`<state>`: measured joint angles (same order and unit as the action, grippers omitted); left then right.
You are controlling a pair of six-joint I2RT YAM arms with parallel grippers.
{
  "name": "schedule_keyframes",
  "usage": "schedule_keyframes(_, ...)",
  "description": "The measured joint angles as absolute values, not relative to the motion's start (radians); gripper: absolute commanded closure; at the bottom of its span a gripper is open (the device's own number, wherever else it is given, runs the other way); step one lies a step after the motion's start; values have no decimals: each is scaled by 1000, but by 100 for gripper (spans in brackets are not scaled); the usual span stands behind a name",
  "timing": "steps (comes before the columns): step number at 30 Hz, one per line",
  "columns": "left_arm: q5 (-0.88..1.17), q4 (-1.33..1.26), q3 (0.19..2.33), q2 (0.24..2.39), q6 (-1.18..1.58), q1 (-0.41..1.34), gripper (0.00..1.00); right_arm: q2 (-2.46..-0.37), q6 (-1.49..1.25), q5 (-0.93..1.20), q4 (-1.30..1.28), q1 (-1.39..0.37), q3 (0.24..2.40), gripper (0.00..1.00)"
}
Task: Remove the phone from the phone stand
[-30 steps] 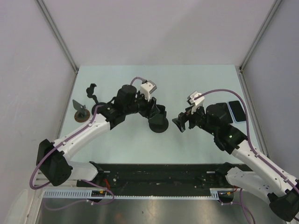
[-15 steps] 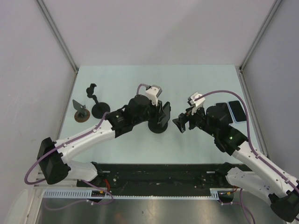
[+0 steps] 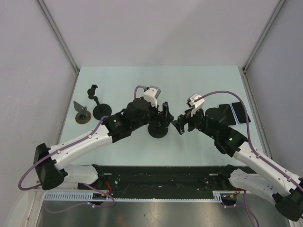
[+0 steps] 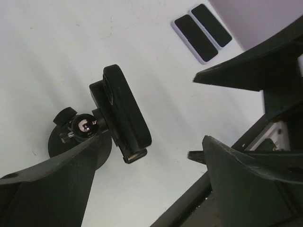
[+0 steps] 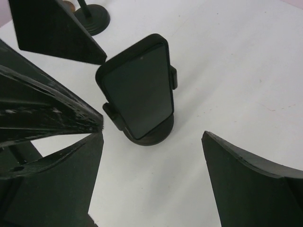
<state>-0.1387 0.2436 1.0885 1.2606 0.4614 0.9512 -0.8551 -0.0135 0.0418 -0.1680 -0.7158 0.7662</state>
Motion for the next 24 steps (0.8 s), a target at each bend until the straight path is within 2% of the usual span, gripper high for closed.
schedule_keyframes(7,-141,228,1056,1102,444,851,4,-920,-57,-25,-102,-796,767,11)
schedule_keyframes(12,-125,217,962,965,426,686,4,-1035,-79,-173,-90,-911,810,10)
schedule_keyframes(18,-71,223,880,892,369,577,4,-1163,-104,-362,-53,-1008,891,12)
schedule_keyframes(21,-23,226,857,883,310,562,3,-1209,-118,-446,-33,-1024,920,18)
schedule_keyframes(24,32,227,842,883,257,561,1,-1236,-126,-522,-19,-1026,928,28)
